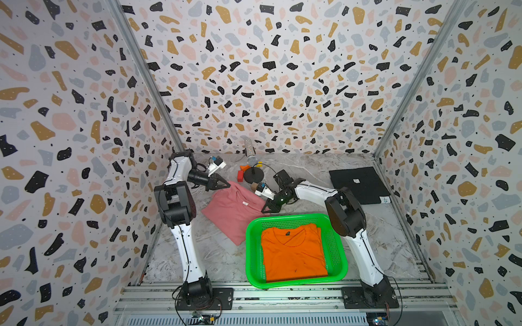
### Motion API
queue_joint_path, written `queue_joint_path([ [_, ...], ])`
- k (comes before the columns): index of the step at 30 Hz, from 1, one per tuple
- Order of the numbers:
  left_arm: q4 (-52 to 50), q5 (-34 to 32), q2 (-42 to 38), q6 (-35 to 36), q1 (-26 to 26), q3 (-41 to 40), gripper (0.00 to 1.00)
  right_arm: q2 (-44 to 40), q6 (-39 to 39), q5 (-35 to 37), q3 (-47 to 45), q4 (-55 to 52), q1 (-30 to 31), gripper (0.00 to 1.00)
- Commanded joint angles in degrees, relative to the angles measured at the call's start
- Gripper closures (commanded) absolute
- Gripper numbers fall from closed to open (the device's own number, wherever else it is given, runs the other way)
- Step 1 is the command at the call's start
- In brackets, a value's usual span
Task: Put the folded t-shirts into the basket
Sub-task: Pick up the T-shirt from the center of the board.
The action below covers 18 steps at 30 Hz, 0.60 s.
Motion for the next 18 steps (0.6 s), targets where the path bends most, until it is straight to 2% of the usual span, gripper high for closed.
queue_joint_path([
  [1,-3.77,0.95,-2.39,0.23,-0.18,1.91,1.0,-2.88,-0.41,0.34,-0.71,0.39,-0.03,0.91],
  [4,-6.37,0.1,-2.7,1.73,-0.1,4.1,1.0,-4.8,-0.41,0.58,-0.7,0.12,-0.12,1.0],
  [10,-8.48,-2.55,-6.69,2.34,0.04,5.16,1.0,-10.88,0.45,2.11,-0.15,-0.38,-0.16,1.0],
  [18,-0.32,-5.57,-17.71,-5.69,0.04,1.5,1.0,-16.28,-1.32,5.29,6.57,-9.13,-0.21,1.0],
])
